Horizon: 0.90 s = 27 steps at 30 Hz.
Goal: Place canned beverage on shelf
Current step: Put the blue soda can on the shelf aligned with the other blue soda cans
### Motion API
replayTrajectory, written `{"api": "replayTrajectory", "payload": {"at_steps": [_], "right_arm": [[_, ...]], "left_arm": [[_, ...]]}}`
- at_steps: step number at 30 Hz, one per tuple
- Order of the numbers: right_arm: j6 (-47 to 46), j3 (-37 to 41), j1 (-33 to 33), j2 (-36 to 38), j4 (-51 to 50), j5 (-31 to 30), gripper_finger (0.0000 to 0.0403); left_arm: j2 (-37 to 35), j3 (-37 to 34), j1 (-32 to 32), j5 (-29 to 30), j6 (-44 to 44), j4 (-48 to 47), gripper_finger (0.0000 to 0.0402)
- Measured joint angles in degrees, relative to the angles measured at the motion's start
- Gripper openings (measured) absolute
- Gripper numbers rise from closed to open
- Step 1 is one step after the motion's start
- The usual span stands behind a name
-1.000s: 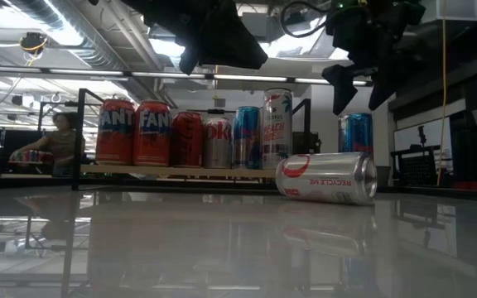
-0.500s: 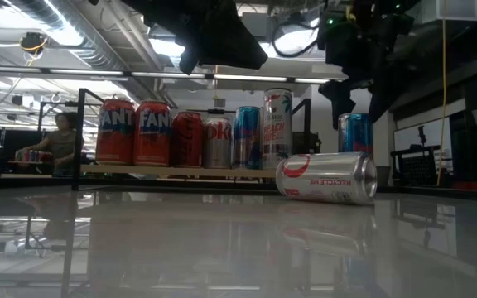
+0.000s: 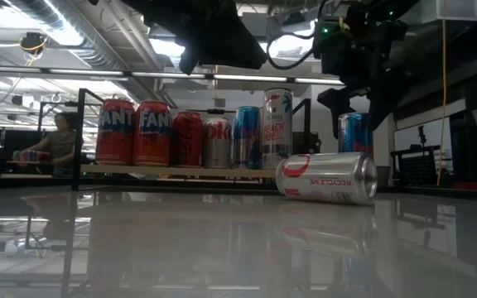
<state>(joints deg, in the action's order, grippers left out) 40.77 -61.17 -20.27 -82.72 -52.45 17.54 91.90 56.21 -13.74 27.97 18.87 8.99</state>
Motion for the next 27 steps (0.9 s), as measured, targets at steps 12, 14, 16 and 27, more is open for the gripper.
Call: {"api": "replayTrajectory", "payload": {"at_steps": [12,14,16,27], "right_arm": [[0.0,0.0,0.04,0.0,0.11,-0.03,0.0331],[0.0,0.0,0.04,0.0,0.11,-0.3,0.0331],[-0.02,0.0,0.04,0.0,0.11,-1.1,0.0331],[-2.12,0.0,0.04,0.04,0.02,-5.94,0.0331]], "left_arm": [[0.0,0.0,0.0,0.02,0.0,0.0,0.0064],[0.0,0.0,0.0,0.02,0.0,0.0,0.0064],[0.0,0.0,0.0,0.02,0.0,0.0,0.0064],[0.0,0.0,0.0,0.04,0.01,0.0,0.0064]]}}
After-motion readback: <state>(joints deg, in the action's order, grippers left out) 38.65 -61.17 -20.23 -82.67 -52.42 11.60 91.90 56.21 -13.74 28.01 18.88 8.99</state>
